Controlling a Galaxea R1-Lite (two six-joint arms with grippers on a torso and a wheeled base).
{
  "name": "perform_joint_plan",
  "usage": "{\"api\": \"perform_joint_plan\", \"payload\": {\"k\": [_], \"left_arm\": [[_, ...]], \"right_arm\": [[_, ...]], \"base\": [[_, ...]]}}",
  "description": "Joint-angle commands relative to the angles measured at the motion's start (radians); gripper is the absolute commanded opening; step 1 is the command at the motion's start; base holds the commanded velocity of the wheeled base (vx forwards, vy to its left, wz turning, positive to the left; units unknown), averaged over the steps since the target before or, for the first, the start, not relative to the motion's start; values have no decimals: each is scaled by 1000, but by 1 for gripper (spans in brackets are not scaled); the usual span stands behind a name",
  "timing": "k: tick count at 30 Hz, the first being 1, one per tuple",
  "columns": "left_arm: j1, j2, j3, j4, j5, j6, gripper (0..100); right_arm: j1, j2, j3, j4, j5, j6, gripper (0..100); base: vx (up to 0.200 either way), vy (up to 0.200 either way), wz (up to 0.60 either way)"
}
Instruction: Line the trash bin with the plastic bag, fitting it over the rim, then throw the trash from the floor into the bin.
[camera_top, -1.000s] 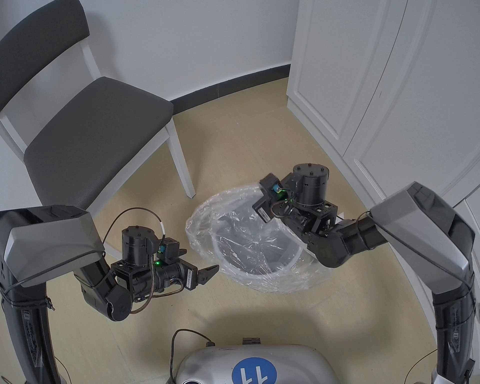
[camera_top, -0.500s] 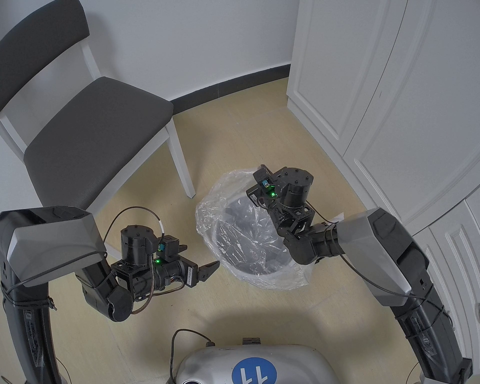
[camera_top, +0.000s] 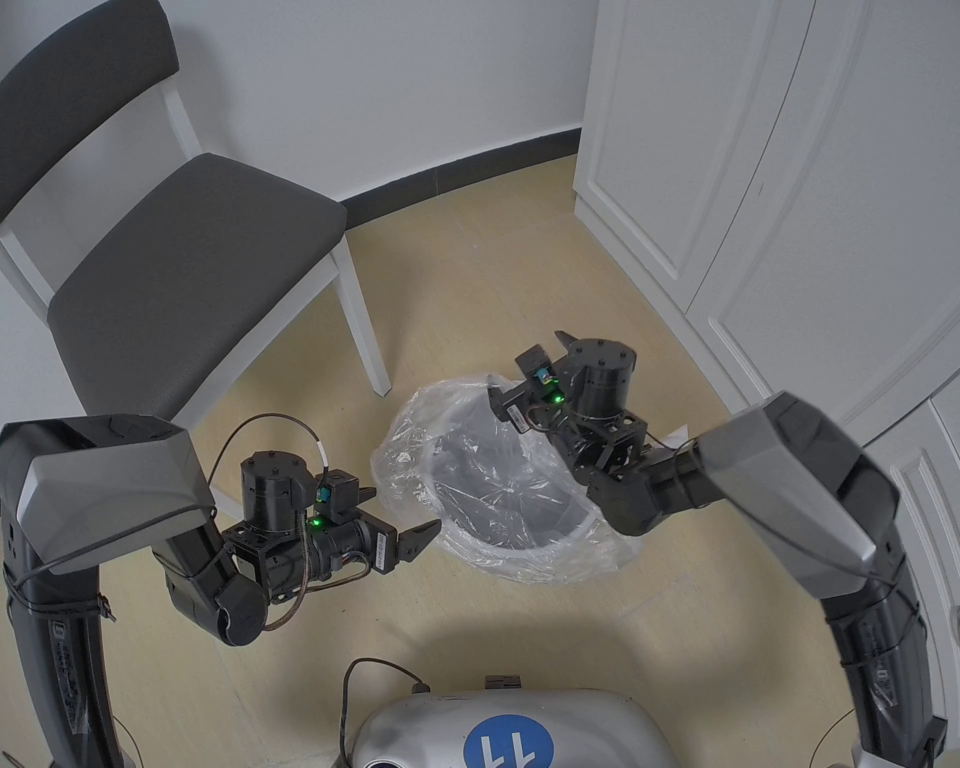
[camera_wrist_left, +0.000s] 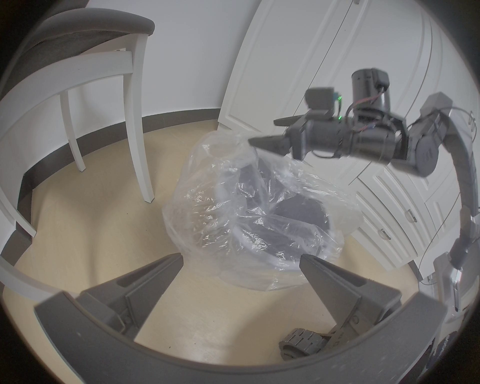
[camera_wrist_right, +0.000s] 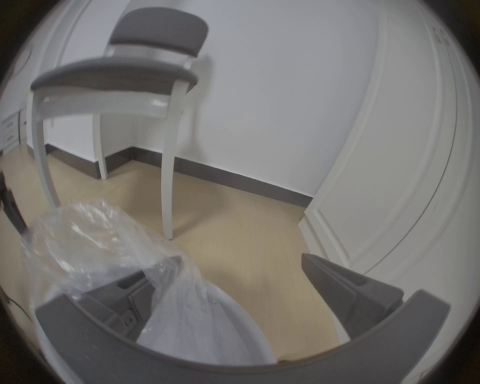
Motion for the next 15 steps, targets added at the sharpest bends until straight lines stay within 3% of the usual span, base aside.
{"api": "perform_joint_plan", "payload": {"k": [1, 2, 5, 10, 15], "left_arm": [[-3, 11, -1, -17, -1, -2, 100], [-3, 8, 0, -17, -1, -4, 100], [-6, 3, -1, -20, 2, -7, 100], [-6, 9, -15, -49, 6, -19, 100], [-6, 8, -24, -52, 6, -38, 100]], "right_arm": [[-16, -300, 221, 98, 35, 165, 100], [-23, -348, 243, 147, 49, 237, 100], [-34, -400, 278, 195, 50, 311, 100], [-37, -445, 370, 259, 50, 343, 100], [-40, -374, 313, 247, 57, 345, 100]], "base": [[0, 0, 0], [0, 0, 0], [0, 0, 0], [0, 0, 0], [0, 0, 0]]}}
